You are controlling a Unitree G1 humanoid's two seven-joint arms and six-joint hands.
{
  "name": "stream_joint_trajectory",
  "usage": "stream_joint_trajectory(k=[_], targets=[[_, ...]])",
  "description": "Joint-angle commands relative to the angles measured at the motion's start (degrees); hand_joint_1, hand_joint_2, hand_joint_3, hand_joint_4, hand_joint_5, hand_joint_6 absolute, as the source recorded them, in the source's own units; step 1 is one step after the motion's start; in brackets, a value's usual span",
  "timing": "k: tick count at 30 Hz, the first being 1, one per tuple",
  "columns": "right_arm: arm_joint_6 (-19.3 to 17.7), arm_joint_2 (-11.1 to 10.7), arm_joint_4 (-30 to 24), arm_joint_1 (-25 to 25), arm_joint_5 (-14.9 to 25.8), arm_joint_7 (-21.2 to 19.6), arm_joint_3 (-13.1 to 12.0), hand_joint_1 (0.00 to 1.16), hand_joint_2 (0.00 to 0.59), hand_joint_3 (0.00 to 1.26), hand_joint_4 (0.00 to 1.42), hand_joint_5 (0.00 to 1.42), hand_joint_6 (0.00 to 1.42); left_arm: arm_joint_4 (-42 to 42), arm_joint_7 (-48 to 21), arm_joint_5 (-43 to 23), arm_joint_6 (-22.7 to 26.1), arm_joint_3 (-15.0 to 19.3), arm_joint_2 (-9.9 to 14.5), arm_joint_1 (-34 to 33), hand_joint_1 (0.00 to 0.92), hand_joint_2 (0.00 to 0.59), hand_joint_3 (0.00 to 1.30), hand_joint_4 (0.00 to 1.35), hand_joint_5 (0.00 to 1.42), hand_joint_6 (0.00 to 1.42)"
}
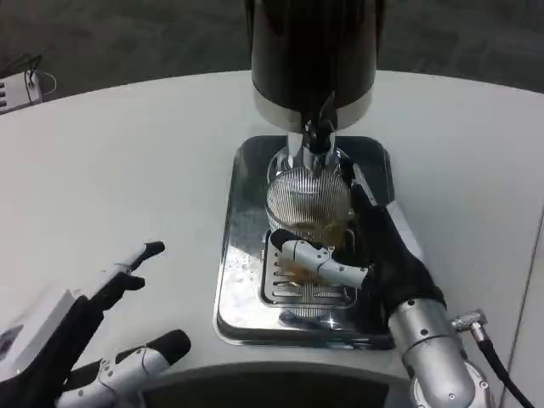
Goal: Grasp the cup under the faucet to collect the drink, then remove the cup.
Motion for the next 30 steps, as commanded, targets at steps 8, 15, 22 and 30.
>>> stream_joint_trajectory(k=[8,15,22,30], targets=[[-2.89,2.62,4.74,-1.77,0.84,-3.76,0.58,0.75,0.208,0.0,0.0,0.0,0.0,0.55,-0.15,2.53,0.33,-0.72,0.73,3.03,0.0,0.11,0.11,0.07,0.18,0.22],[-4.95,4.18,8.2,-2.8,0.78,-6.8,0.89,0.75,0.208,0.0,0.0,0.03,0.0,-4.11,-0.59,5.92,3.18,-1.45,0.67,4.86,0.0,0.111,0.1,0.03,0.14,0.19],[-8.01,5.96,12.54,-3.91,0.28,-10.79,1.31,0.77,0.203,0.0,0.06,0.12,0.05,-6.81,-1.29,5.97,5.96,-1.46,0.58,6.3,0.0,0.111,0.1,0.03,0.13,0.19],[-10.62,7.82,15.77,-4.51,-0.51,-17.32,1.81,0.8,0.218,0.15,0.23,0.28,0.17,-7.74,-1.98,5.46,7.46,-1.4,0.67,7.03,0.0,0.111,0.1,0.03,0.13,0.19]])
